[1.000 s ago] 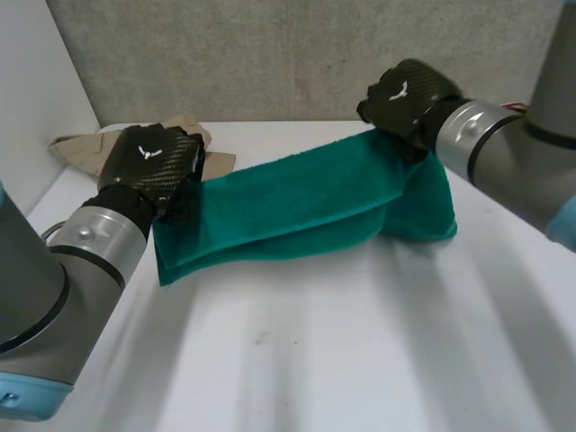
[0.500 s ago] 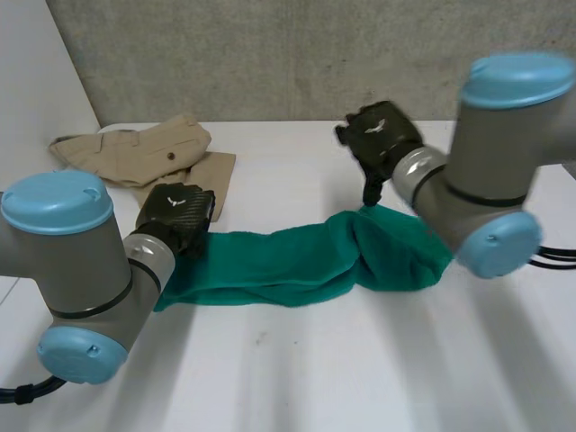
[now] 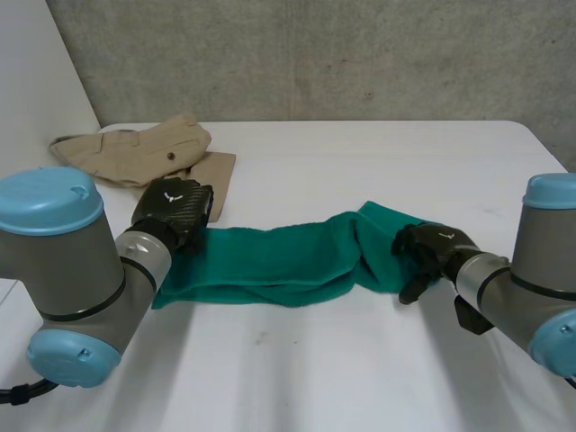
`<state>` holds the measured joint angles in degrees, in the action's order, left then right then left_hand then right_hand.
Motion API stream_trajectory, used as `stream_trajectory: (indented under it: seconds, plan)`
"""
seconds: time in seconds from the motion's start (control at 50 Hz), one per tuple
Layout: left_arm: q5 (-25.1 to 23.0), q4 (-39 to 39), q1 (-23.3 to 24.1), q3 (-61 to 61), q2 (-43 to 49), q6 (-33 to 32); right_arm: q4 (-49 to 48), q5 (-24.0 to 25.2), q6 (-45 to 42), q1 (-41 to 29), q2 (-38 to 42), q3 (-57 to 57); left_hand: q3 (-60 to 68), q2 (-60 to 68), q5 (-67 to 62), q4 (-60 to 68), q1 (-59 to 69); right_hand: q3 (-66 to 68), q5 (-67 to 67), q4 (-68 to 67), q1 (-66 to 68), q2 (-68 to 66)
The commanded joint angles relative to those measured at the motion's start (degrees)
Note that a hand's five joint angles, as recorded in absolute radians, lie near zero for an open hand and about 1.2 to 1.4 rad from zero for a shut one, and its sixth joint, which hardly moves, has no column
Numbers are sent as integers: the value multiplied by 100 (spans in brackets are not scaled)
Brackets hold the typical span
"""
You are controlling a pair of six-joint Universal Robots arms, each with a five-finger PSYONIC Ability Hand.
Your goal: Fold the laundry.
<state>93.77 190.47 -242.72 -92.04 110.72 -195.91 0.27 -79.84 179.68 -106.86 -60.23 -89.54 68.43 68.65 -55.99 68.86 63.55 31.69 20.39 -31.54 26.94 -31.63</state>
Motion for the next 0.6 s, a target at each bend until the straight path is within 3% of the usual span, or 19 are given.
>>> stream_trajectory:
  seconds: [0.02, 0.2, 0.32, 0.34, 0.36, 0.4, 0.48, 0.6]
  plan:
    - [1, -1, -4, -7, 2, 0, -158, 12, 67, -37, 564, 463, 1157, 1135, -1401, 1114, 1645, 682, 812, -698, 1157, -688]
    - [10, -1, 5, -7, 2, 0, -272, -67, 93, -318, 1092, 990, 1157, 1135, -1401, 1114, 1645, 934, 1064, -950, 1409, -940]
    - [1, 17, 5, -7, 11, 0, -404, -252, 84, -370, 1312, 1272, 1157, 1135, -1401, 1114, 1645, 1841, 1970, -1856, 2315, -1847]
    - [1, 17, 5, -7, 2, 0, -405, -269, 84, -371, 1330, 1315, 1157, 1135, -1401, 1114, 1645, 2143, 2272, -2158, 2617, -2149]
    - [9, 17, 5, -7, 2, 0, -405, -295, 84, -371, 1347, 1385, 1157, 1135, -1401, 1114, 1645, 3561, 3691, -3576, 4036, -3567]
    - [18, 17, -3, -7, -7, 9, -405, -322, 84, -371, 1330, 1421, 1157, 1135, -1401, 1114, 1645, 4827, 4956, -4842, 5301, -4832]
    - [36, 8, -12, 10, -86, 0, -405, -375, 93, -318, 1111, 1439, 1157, 1135, -1401, 1114, 1645, 4831, 4961, -4846, 5306, -4837]
    - [27, -62, -30, 19, -481, 9, -238, -305, -135, -256, -92, 1509, 1157, 1135, -1401, 1114, 1645, 4831, 4961, -4846, 5306, -4837]
